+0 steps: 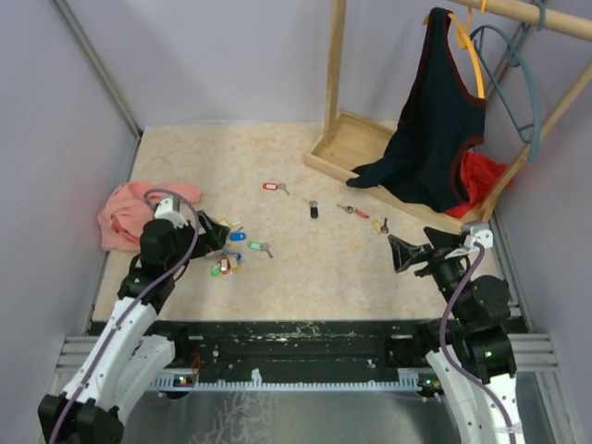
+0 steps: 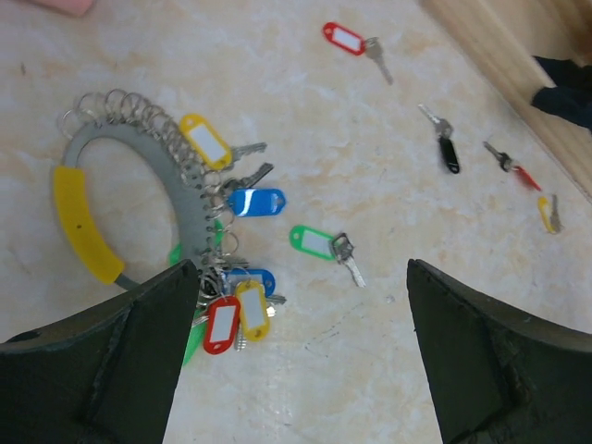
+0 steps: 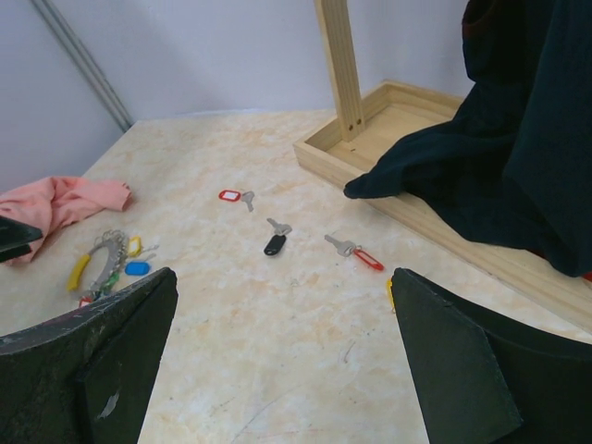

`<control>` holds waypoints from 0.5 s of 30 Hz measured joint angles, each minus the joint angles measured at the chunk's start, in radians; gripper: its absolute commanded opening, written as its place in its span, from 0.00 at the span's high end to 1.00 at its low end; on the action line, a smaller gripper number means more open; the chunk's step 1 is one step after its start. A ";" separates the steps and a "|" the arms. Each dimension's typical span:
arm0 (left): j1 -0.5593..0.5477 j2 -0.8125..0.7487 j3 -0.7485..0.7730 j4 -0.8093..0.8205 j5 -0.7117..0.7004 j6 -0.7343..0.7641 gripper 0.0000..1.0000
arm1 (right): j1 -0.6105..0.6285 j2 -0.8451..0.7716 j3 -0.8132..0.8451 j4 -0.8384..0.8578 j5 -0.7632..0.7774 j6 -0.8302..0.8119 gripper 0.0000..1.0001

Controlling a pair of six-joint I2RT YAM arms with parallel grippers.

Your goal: Put the keys on the keyring

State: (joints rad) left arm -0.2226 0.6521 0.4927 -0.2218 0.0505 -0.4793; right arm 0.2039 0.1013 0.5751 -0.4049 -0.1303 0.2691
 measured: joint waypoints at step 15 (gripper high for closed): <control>0.000 0.678 0.188 -0.013 -0.146 -0.051 0.18 | 0.065 -0.049 -0.006 0.000 -0.004 0.000 0.01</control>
State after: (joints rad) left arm -0.2222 1.3300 0.6807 -0.2352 -0.0952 -0.5308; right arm 0.2691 0.0521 0.5686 -0.4049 -0.1341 0.2695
